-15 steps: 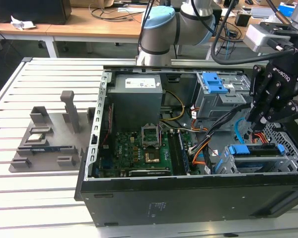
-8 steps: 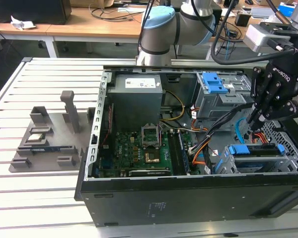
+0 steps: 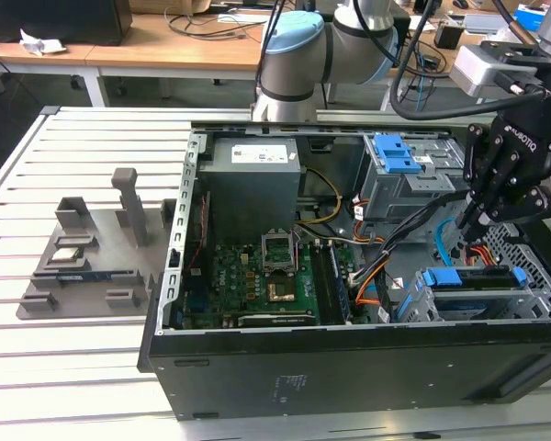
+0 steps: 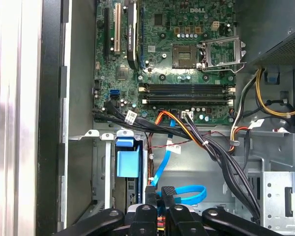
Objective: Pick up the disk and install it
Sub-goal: 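Insert the second disk wire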
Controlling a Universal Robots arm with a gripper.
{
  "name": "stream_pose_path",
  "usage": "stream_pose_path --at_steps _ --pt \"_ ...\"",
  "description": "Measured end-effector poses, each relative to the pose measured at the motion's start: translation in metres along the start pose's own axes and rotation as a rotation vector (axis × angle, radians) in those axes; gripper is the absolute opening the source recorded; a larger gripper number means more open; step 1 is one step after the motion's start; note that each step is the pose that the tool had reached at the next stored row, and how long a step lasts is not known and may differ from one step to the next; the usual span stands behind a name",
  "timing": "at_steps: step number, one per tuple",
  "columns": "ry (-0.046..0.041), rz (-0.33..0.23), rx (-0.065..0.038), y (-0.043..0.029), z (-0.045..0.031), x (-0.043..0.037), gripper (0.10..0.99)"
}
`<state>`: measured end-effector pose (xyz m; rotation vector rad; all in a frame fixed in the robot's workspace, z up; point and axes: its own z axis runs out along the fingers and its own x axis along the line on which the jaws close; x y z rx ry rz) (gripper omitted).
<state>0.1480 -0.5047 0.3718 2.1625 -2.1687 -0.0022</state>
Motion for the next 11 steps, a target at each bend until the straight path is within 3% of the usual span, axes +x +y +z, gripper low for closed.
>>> stream_pose_path --at_steps 5,7,11 --pt "0.0002 0.0 0.0 0.0 0.0004 0.0073 0.161" --pt "0.0001 0.0 0.0 -0.0001 0.0017 0.0131 0.161" --pt "0.0001 0.0 0.0 -0.0004 0.0065 0.0167 0.161"
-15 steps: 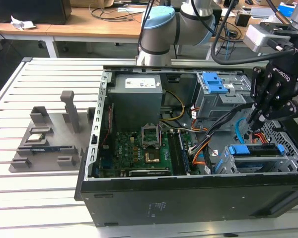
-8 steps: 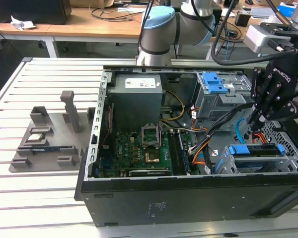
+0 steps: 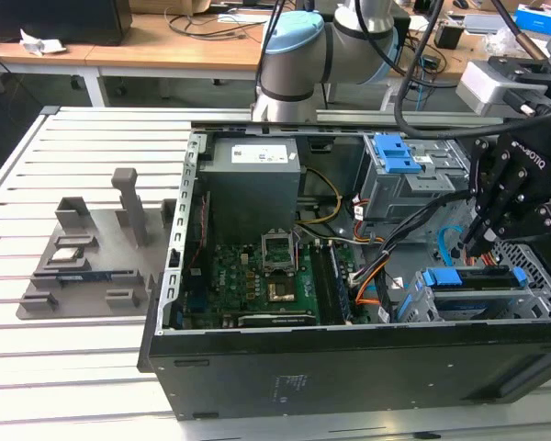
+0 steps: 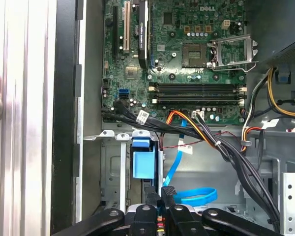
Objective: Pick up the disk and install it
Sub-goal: 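Insert the second disk wire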
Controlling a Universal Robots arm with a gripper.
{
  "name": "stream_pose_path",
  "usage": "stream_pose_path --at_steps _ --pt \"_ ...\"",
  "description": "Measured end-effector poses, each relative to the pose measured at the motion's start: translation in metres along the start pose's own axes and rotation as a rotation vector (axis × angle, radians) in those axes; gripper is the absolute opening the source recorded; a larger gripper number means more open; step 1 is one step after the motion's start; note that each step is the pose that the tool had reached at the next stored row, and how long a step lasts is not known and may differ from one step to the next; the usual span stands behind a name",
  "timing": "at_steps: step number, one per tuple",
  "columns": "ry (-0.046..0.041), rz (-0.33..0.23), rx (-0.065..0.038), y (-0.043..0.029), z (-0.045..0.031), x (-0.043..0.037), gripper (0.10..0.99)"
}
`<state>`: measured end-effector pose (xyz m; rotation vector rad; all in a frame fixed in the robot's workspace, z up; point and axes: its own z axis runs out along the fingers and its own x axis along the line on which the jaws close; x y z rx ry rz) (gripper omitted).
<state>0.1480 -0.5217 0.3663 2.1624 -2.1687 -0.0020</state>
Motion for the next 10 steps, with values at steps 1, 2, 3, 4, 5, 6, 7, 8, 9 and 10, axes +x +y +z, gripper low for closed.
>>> stream_pose_path --at_steps 1,2,3,4,5,6,7,8,9,10 --pt "0.0 0.0 0.0 0.0 0.001 0.0004 0.161" --pt "0.0002 0.0 0.0 -0.0001 0.002 0.0005 0.161" --pt "0.0002 0.0 0.0 -0.0001 0.0024 0.0005 0.161" --pt "0.0001 0.0 0.0 -0.0002 0.0029 0.0006 0.161" --pt "0.0002 0.0 0.0 -0.0002 0.0038 0.0007 0.161" --pt "0.0003 0.0 0.0 -0.0002 0.0043 0.0009 0.161" --pt "0.0001 0.0 0.0 -0.0003 0.0047 0.0009 0.161" --pt "0.0002 0.0 0.0 -0.0003 0.0053 0.0011 0.161" --pt "0.0001 0.0 0.0 -0.0003 0.006 0.0013 0.161" --pt "0.0001 0.0 0.0 -0.0004 0.0063 0.0013 0.161"
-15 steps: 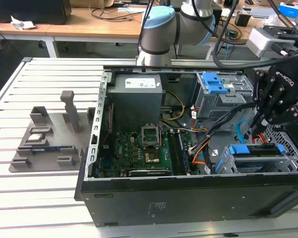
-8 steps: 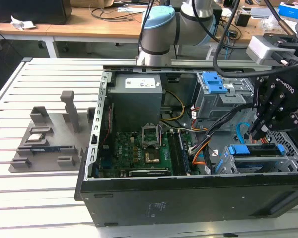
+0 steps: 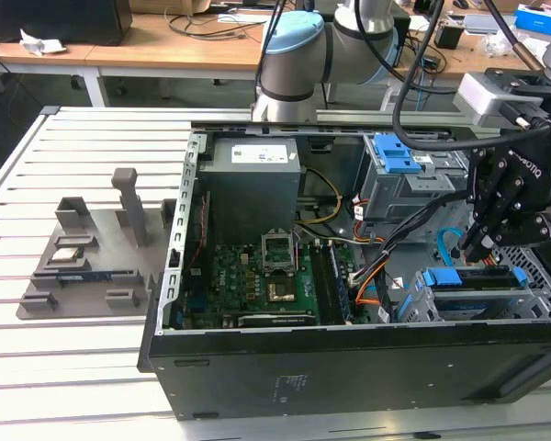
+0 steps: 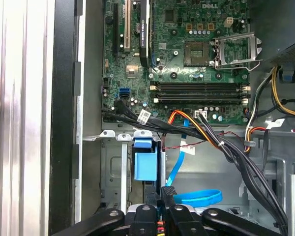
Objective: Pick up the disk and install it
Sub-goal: 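Insert the second disk wire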
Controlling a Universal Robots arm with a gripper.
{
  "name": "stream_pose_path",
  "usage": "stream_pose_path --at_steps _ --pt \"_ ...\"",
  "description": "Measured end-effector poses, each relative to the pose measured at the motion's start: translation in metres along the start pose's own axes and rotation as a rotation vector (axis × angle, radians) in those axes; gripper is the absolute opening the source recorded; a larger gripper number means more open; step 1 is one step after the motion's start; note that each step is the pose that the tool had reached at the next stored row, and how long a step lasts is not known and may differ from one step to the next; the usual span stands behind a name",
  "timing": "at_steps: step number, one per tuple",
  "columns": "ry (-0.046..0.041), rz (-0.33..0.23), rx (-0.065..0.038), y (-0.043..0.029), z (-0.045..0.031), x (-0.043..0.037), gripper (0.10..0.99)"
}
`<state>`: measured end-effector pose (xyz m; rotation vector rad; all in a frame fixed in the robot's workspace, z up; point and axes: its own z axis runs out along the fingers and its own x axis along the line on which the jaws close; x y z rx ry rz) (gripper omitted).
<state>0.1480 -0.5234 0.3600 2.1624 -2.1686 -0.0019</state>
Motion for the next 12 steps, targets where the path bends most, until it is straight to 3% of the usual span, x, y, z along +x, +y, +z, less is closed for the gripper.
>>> stream_pose_path --at_steps 9,12 --pt "-0.0002 0.0 0.0 -0.0009 0.0064 0.0029 0.161" --pt "0.0001 -0.002 0.0 -0.0072 0.0086 0.0027 0.161"
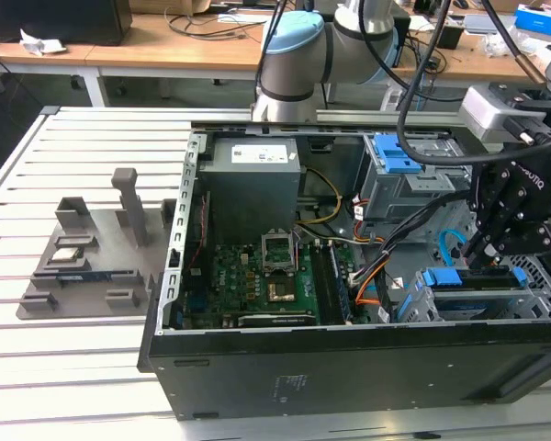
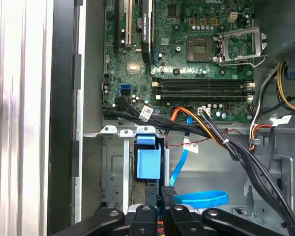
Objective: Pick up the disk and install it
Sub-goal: 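Insert the second disk wire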
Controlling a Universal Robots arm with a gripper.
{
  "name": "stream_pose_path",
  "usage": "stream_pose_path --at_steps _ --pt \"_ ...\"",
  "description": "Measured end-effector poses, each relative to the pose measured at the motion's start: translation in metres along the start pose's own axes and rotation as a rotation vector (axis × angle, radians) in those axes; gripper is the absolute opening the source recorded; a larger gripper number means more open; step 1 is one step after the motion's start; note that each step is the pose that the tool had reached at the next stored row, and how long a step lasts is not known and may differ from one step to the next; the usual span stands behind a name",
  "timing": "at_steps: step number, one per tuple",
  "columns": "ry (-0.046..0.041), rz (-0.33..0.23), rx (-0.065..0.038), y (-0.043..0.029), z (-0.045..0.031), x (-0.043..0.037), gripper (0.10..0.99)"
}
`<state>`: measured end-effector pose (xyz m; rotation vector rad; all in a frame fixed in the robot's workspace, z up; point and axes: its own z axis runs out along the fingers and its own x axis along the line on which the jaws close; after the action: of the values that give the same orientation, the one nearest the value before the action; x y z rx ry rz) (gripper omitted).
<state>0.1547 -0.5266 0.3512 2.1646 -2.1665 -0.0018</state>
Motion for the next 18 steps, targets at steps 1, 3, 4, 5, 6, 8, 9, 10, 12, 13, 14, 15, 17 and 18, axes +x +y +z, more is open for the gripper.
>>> stream_pose_path --at_steps 1,3,4,5,6,8,9,10,12,13,14,15,17,18 --pt "0.0001 -0.001 0.0 -0.0012 0.0012 -0.0001 0.161" --pt "0.0003 -0.003 0.0 -0.0029 0.0044 -0.0002 0.161" --pt "0.0004 -0.003 0.0 -0.0034 0.005 -0.0003 0.161" --pt "0.0004 -0.004 0.0 -0.0038 0.0054 -0.0003 0.161" --pt "0.0004 -0.004 0.0 -0.0044 0.006 -0.0003 0.161" --pt "0.0006 -0.005 0.0 -0.0051 0.0065 -0.0004 0.161" --pt "0.0004 -0.005 0.001 -0.0059 0.007 -0.0004 0.161" --pt "0.0 -0.005 0.0 -0.0063 0.0075 -0.0004 0.161" --pt "0.0006 -0.006 0.0 -0.0066 0.0076 -0.0004 0.161" --pt "0.0004 -0.006 0.0 -0.0068 0.0093 -0.0003 0.161" --pt "0.0007 -0.006 0.0 -0.0069 0.0113 0.0001 0.161" --pt "0.0012 -0.006 0.0 -0.007 0.0125 0.0006 0.161" --pt "0.0007 -0.006 0.0 -0.007 0.0137 0.0011 0.161" --pt "0.0004 -0.006 0.0 -0.007 0.0138 0.0011 0.161"
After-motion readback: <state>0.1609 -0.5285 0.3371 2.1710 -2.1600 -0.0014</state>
